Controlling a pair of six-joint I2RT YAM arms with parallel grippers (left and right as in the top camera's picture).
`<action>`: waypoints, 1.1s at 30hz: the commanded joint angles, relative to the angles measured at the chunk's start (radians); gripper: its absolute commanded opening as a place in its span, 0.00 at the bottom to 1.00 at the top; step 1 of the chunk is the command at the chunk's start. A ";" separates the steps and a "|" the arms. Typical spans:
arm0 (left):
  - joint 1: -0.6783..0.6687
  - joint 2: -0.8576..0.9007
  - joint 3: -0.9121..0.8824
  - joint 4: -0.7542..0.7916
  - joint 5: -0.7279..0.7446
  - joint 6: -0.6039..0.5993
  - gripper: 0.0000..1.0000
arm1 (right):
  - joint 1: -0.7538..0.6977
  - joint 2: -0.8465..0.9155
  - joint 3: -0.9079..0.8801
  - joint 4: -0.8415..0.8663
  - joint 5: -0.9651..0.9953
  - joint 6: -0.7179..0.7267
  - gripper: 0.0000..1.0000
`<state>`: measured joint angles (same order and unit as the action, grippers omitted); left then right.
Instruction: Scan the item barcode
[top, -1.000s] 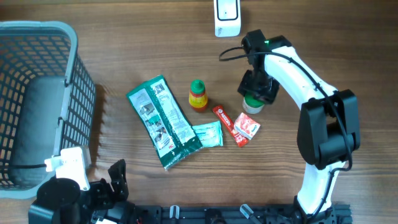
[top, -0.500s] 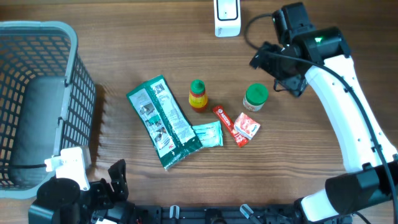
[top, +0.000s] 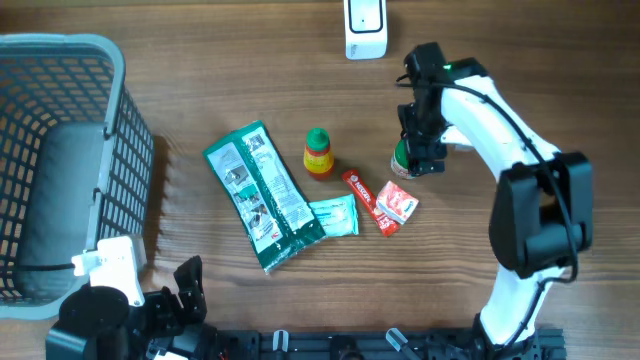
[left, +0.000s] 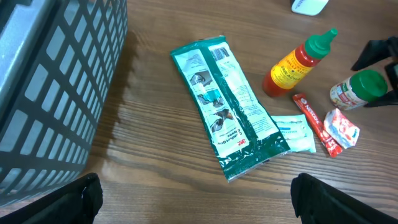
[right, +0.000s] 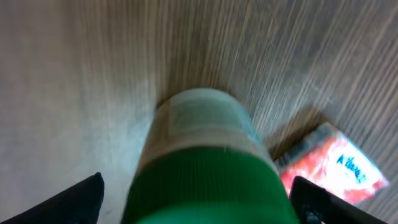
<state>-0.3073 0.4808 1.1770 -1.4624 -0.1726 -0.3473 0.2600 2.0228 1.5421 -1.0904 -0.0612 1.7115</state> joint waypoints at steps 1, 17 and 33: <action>0.005 0.003 -0.001 0.002 0.008 -0.009 1.00 | 0.000 0.010 -0.006 -0.002 0.000 -0.194 0.76; 0.005 0.003 -0.001 0.002 0.008 -0.009 1.00 | 0.000 -0.132 0.092 -0.145 -0.007 -1.555 1.00; 0.005 0.003 -0.001 0.002 0.008 -0.009 1.00 | -0.006 -0.197 -0.052 -0.031 0.019 -0.032 1.00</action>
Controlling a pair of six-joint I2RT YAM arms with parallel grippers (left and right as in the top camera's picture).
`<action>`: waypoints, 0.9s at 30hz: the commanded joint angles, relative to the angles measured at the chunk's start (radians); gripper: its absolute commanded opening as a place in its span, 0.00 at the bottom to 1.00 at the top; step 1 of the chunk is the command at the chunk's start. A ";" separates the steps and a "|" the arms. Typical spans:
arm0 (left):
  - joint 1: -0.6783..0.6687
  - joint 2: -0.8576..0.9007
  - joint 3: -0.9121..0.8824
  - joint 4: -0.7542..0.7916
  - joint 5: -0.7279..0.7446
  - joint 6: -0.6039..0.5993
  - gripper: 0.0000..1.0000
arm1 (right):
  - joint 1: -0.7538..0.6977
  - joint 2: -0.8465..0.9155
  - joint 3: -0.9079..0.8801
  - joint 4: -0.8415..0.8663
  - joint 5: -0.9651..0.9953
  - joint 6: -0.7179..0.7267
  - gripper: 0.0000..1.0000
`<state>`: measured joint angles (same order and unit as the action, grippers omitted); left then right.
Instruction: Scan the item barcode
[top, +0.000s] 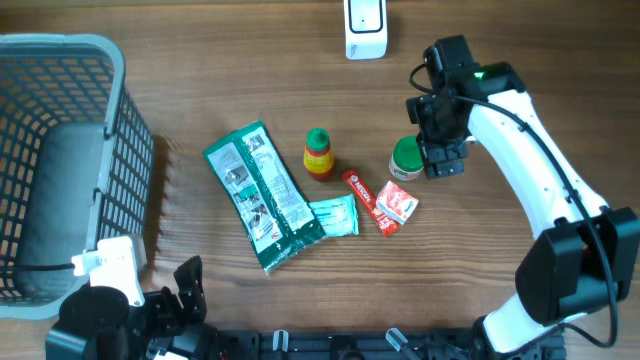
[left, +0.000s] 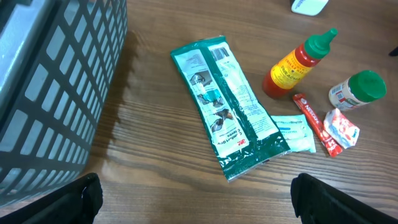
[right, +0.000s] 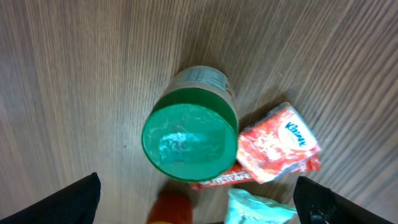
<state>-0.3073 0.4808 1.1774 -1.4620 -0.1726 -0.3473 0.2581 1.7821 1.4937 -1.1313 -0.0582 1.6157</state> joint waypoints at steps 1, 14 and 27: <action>0.005 0.003 -0.001 0.002 0.008 -0.009 1.00 | -0.004 0.062 -0.004 0.010 0.016 0.062 1.00; 0.005 0.003 -0.001 0.002 0.008 -0.009 1.00 | -0.002 0.262 -0.004 0.093 0.024 -0.242 0.76; 0.005 0.003 -0.001 0.002 0.008 -0.009 1.00 | -0.004 0.186 0.139 -0.044 0.035 -1.200 1.00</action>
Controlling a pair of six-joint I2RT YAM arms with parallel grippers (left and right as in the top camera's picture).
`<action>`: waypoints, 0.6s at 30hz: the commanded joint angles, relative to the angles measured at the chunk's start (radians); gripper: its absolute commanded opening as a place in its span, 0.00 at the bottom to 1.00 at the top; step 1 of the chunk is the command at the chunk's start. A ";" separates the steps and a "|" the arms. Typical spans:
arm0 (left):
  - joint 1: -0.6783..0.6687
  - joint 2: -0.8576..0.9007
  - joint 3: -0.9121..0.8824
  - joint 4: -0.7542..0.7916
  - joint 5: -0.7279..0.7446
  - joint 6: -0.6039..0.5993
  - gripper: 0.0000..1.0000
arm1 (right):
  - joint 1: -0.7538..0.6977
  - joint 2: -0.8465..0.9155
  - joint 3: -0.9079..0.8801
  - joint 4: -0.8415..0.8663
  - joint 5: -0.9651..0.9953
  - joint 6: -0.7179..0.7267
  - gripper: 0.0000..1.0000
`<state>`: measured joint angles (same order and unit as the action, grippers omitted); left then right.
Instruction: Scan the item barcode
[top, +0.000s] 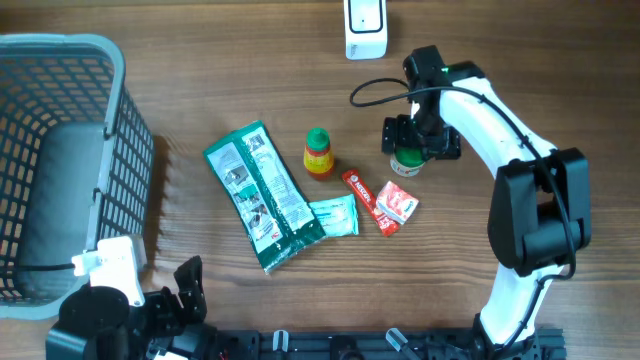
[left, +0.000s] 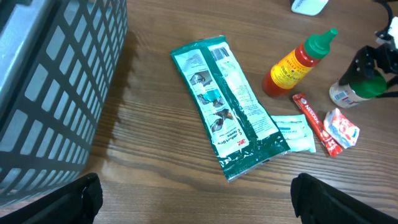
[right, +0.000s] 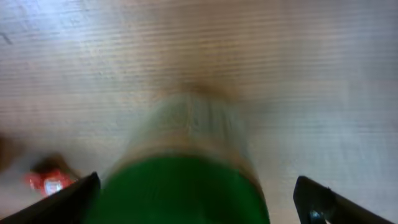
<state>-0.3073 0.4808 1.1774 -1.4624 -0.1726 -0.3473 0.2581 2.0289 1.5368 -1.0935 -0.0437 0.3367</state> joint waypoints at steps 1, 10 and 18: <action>0.005 0.003 -0.001 0.002 0.008 -0.009 1.00 | -0.004 -0.076 0.129 -0.126 0.021 0.132 1.00; 0.005 0.003 -0.001 0.002 0.008 -0.009 1.00 | -0.004 -0.226 0.248 -0.259 0.015 0.394 1.00; 0.005 0.003 -0.001 0.002 0.008 -0.009 1.00 | -0.011 -0.178 0.237 -0.253 0.020 0.533 1.00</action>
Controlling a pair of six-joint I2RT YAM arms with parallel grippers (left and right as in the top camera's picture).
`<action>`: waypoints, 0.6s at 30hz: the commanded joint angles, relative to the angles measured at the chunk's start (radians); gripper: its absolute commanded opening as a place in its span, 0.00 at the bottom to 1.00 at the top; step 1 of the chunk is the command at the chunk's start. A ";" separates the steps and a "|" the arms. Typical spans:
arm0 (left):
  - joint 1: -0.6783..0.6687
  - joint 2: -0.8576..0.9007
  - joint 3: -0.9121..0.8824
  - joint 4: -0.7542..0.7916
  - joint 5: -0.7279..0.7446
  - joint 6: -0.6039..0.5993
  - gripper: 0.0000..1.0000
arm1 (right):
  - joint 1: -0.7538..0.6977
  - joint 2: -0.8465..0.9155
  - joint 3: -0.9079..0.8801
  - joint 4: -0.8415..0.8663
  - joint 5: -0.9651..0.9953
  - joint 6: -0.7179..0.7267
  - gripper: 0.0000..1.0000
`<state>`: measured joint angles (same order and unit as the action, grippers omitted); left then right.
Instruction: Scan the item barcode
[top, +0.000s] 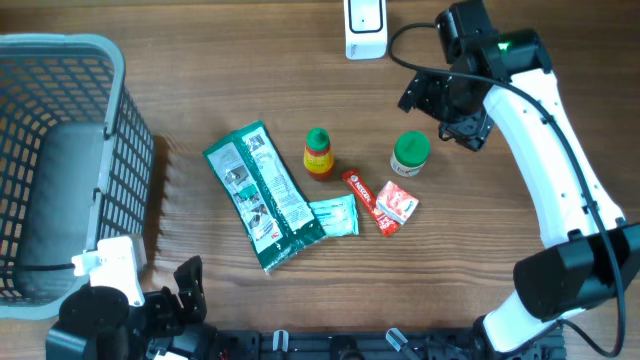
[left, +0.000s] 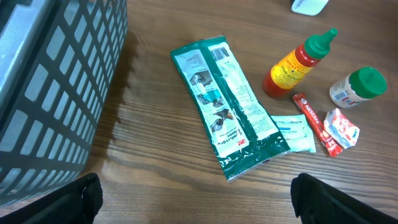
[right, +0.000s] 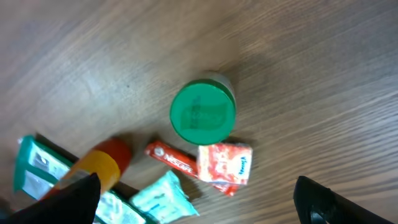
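A green-capped jar (top: 410, 153) stands upright on the wooden table, also in the left wrist view (left: 357, 87) and seen from above in the right wrist view (right: 203, 115). My right gripper (top: 447, 113) hovers open just beyond it, toward the back right, with nothing between its fingertips (right: 196, 208). The white scanner (top: 366, 28) sits at the table's far edge. My left gripper (left: 196, 208) is open and empty at the near left corner, low over bare wood.
A red sauce bottle (top: 318, 153), a long green packet (top: 265, 195), a teal sachet (top: 333, 215), a red Nescafe stick (top: 358, 188) and a red Kleenex pack (top: 397, 207) lie around the jar. A grey mesh basket (top: 60, 150) fills the left side.
My right gripper was low at the jar with open fingers on either side of it. Now it is higher and farther back right, empty. The jar still stands on the table.
My right gripper was first down close over the jar, then above it with the jar standing free. Later it was down at the jar again, turned differently, and now it is up and away. The jar has hardly shifted. The left arm stayed still throughout.
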<state>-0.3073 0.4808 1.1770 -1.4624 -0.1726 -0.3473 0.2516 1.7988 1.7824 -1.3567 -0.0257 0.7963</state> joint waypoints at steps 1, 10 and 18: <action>0.005 0.003 -0.001 0.002 0.008 -0.009 1.00 | -0.005 0.079 -0.008 0.016 0.000 0.080 1.00; 0.005 0.003 -0.001 0.002 0.008 -0.009 1.00 | -0.006 0.292 -0.008 0.044 -0.057 0.066 1.00; 0.005 0.003 -0.001 0.002 0.008 -0.009 1.00 | -0.025 0.369 -0.117 0.177 -0.070 0.060 0.98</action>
<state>-0.3073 0.4808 1.1770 -1.4624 -0.1726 -0.3473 0.2279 2.1483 1.7485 -1.2610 -0.0784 0.8516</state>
